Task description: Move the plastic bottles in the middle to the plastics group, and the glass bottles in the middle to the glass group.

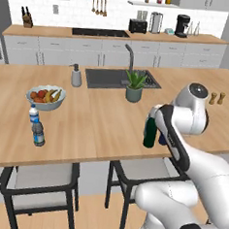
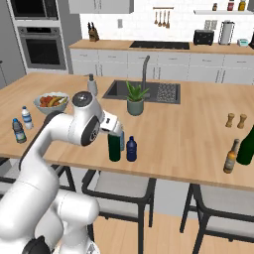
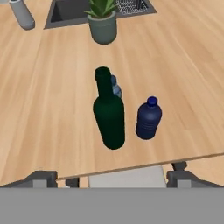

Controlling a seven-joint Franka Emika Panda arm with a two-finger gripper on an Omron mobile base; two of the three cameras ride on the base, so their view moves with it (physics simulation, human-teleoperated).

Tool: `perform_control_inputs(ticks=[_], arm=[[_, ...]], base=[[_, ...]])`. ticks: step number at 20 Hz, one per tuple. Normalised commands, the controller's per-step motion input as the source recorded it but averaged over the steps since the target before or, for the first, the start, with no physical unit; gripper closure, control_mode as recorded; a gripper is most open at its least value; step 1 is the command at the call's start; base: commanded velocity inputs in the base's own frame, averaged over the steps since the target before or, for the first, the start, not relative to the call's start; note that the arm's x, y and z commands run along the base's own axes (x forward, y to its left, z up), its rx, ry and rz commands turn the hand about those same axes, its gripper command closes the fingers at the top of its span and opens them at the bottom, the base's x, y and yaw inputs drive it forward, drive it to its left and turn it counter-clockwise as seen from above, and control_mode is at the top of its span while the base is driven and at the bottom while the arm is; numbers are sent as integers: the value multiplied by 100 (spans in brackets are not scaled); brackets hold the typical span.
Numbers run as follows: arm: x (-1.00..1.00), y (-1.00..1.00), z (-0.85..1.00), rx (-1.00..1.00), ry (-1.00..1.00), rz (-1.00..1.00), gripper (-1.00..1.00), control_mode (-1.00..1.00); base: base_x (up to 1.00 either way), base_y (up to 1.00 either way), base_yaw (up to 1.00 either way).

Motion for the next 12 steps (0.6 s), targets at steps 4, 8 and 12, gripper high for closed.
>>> perform_control_inputs(ticks=[4,8,12], arm=[[66,0,0,0,0,0,-100,-100],[18,0,-10,0,4,4,-100,-100],[11,0,-15,0,4,9,-100,-100]], base=[[0,0,0],[0,0,0],[0,0,0]])
